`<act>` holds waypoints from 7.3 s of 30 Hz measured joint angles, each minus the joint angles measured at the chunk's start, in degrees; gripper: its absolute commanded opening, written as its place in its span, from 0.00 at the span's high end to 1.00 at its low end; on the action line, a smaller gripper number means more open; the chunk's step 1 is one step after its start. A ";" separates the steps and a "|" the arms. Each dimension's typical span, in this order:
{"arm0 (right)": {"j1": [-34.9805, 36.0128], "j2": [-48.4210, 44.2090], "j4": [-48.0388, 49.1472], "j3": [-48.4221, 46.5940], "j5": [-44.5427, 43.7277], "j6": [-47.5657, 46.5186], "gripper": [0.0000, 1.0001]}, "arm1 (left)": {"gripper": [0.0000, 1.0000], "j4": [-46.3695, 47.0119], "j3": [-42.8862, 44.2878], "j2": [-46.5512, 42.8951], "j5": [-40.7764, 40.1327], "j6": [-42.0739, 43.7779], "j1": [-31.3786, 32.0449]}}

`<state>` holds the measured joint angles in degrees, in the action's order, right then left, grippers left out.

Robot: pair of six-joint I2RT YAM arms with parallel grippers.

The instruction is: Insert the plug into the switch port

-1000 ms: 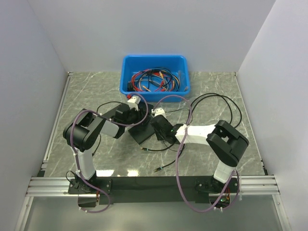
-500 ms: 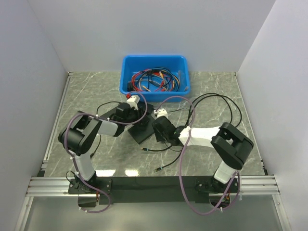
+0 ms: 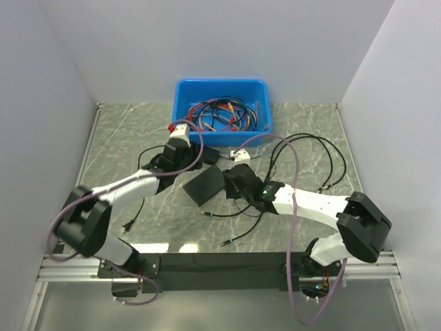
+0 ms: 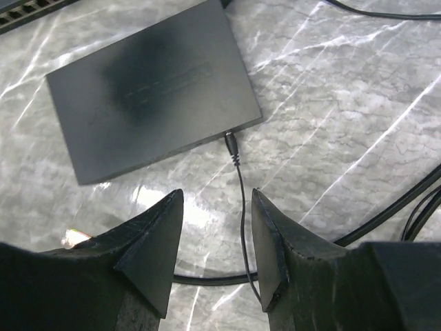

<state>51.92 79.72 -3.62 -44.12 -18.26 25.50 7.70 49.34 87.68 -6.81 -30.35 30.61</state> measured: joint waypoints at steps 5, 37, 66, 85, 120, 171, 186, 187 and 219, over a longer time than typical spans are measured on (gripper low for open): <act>-2.73 5.81 -3.63 -6.64 -0.17 2.29 0.51 | 0.50 -7.28 -5.09 -9.18 -8.87 -6.99 6.97; -12.41 21.42 16.04 -5.35 19.96 11.32 0.53 | 0.50 -2.54 -19.15 -7.91 -22.32 -24.46 10.71; 10.08 9.94 5.27 -1.92 19.78 14.69 0.51 | 0.53 8.00 0.90 10.08 -3.67 -6.58 10.67; 16.85 6.88 0.11 -0.55 14.58 2.19 0.50 | 0.50 -4.74 -18.82 -19.91 -11.89 -9.68 11.34; 17.92 22.21 -3.37 -12.61 8.22 -2.05 1.00 | 0.46 -10.54 -26.62 -35.82 -14.91 -10.82 11.47; -8.22 -3.19 -18.18 -1.07 8.94 0.31 0.35 | 0.34 -8.22 -21.66 -19.80 -19.96 -18.67 29.73; -12.74 20.83 0.52 -10.38 28.83 6.05 0.38 | 0.28 -2.16 -20.02 -10.80 -15.39 -17.40 11.65; -12.52 21.03 2.21 -9.84 30.16 6.56 0.38 | 0.29 -1.33 -19.98 -9.03 -14.14 -17.18 11.23; -0.52 31.47 19.69 -12.33 48.22 20.90 0.41 | 0.28 -16.22 -17.68 -28.39 -15.52 -12.00 8.55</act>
<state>51.40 111.20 16.08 -56.45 29.95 46.39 -8.51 31.66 59.29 -22.33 -42.35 39.16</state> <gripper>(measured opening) 0.590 0.721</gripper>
